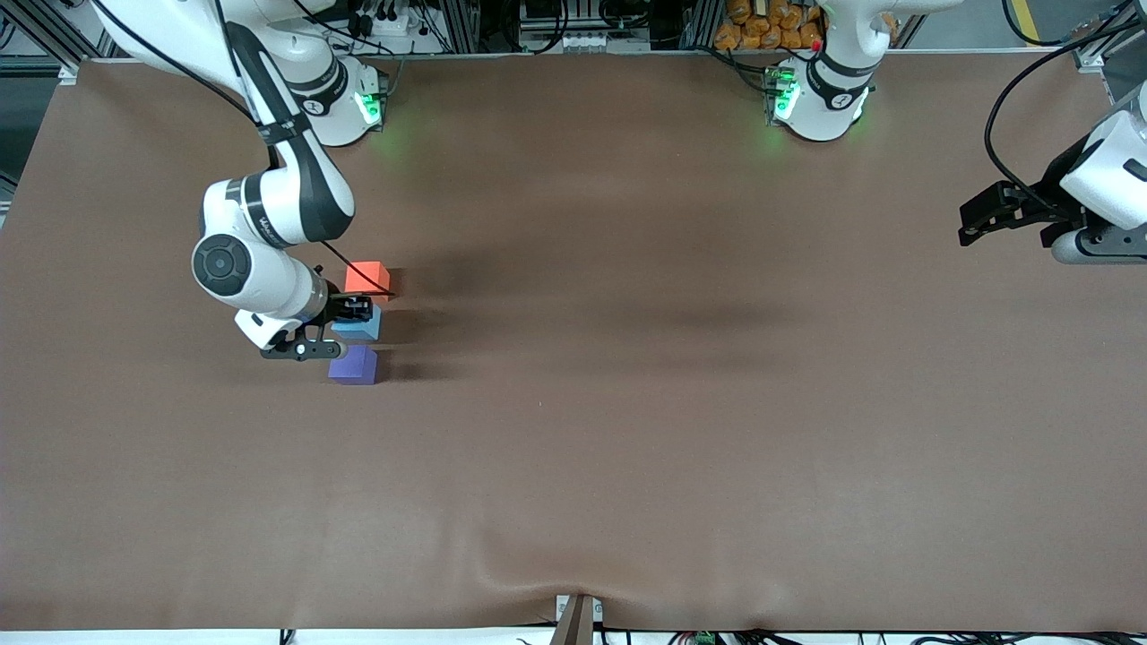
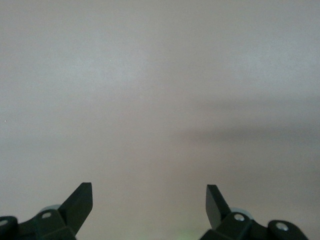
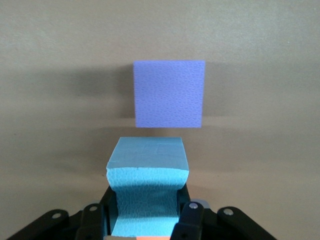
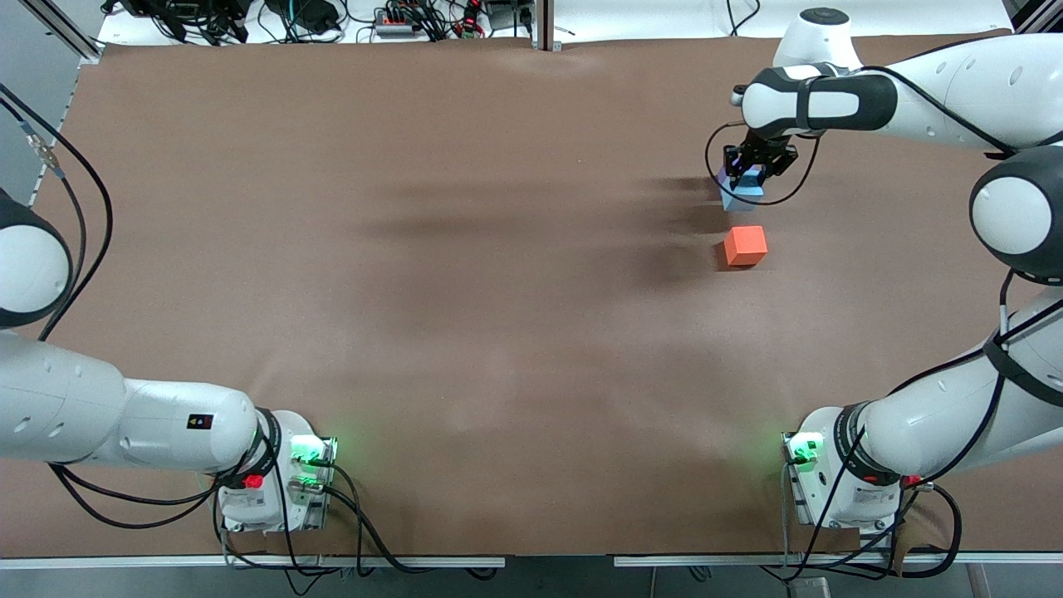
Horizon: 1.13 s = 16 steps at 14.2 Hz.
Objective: Place blue block between orange and purple blocks
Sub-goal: 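Carry the blue cube with the right gripper between orange and purple cubes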
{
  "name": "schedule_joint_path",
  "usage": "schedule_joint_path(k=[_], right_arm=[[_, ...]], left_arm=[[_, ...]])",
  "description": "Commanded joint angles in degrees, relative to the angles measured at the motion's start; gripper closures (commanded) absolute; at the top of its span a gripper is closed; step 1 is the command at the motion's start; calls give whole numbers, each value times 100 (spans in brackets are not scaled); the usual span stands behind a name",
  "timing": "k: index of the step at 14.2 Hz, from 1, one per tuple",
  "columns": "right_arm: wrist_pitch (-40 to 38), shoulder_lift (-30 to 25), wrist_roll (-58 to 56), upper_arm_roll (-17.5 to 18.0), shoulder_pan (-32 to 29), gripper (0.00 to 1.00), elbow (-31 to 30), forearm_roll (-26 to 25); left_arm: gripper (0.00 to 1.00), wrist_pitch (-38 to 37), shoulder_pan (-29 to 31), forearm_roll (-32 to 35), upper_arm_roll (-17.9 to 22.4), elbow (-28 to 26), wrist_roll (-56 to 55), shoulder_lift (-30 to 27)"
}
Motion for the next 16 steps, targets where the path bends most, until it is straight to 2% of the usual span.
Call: schedule_joint_path(k=[1,10,16], right_arm=[[140,-171,-87,101,-144,100,-195,-52],[377,-48,-105,101,-179,100,-336,-69],[860,93,-105,101,-197,100,-573,-69]], left_arm=[[0,17,41,-93,-19,21,-77,6],[0,8,32,-93,-19,21,-86,6],[0,8,32,-93,-19,13,-86,6]])
